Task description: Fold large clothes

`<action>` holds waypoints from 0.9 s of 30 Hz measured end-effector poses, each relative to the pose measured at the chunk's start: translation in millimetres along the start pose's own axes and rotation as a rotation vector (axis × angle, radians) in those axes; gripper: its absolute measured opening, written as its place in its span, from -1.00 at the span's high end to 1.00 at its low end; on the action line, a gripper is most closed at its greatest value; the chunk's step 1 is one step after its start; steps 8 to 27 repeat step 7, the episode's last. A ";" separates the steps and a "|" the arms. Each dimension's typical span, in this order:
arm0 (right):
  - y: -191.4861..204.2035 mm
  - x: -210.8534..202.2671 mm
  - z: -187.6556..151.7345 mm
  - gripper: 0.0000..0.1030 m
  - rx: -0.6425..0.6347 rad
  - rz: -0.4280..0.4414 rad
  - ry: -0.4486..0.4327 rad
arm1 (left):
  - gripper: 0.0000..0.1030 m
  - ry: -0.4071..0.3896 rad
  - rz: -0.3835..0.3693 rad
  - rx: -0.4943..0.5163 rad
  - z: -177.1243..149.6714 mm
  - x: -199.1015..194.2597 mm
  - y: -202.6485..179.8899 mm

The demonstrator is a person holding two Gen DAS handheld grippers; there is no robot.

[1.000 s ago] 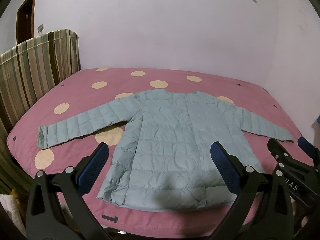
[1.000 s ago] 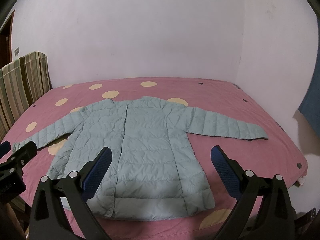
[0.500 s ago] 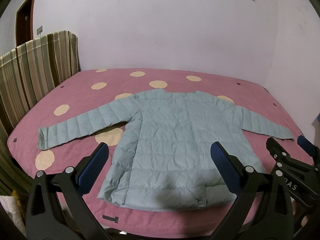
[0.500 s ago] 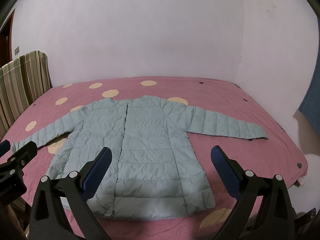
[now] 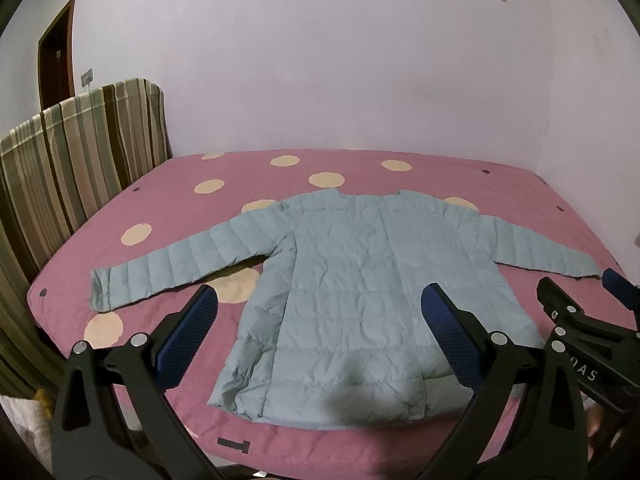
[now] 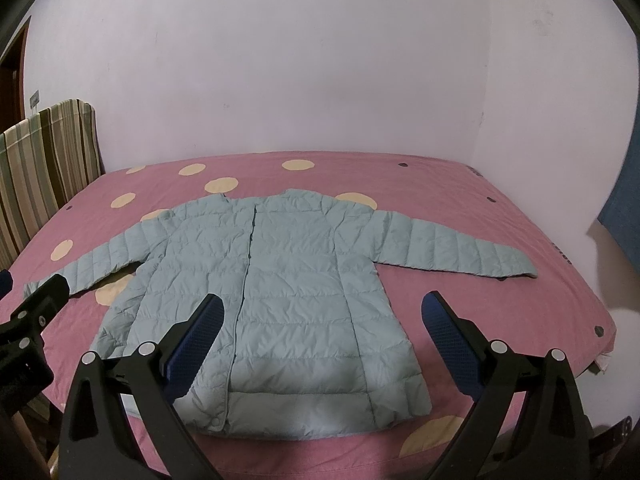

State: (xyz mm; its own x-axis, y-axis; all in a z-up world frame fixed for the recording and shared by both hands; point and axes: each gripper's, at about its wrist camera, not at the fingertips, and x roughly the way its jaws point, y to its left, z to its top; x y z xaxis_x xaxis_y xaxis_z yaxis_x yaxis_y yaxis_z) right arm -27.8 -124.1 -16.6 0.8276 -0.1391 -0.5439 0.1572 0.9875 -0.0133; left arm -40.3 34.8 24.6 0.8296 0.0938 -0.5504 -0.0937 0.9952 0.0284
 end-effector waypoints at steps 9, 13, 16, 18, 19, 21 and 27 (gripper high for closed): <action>1.4 0.0 0.8 -0.91 0.000 -0.001 0.000 | -0.96 0.026 -0.035 -0.009 0.3 4.5 1.6; 1.4 0.0 0.8 -0.91 0.000 -0.001 0.000 | -0.96 0.026 -0.035 -0.009 0.3 4.5 1.6; 1.4 0.0 0.8 -0.91 0.000 -0.001 0.000 | -0.96 0.026 -0.035 -0.009 0.3 4.5 1.6; 1.4 0.0 0.8 -0.91 0.000 -0.001 0.000 | -0.96 0.026 -0.035 -0.009 0.3 4.5 1.6; 1.4 0.0 0.8 -0.91 0.000 -0.001 0.000 | -0.96 0.026 -0.035 -0.009 0.3 4.5 1.6; 1.4 0.0 0.8 -0.91 0.000 -0.001 0.000 | -0.96 0.026 -0.035 -0.009 0.3 4.5 1.6; 1.4 0.0 0.8 -0.91 0.000 -0.001 0.000 | -0.96 0.026 -0.035 -0.009 0.3 4.5 1.6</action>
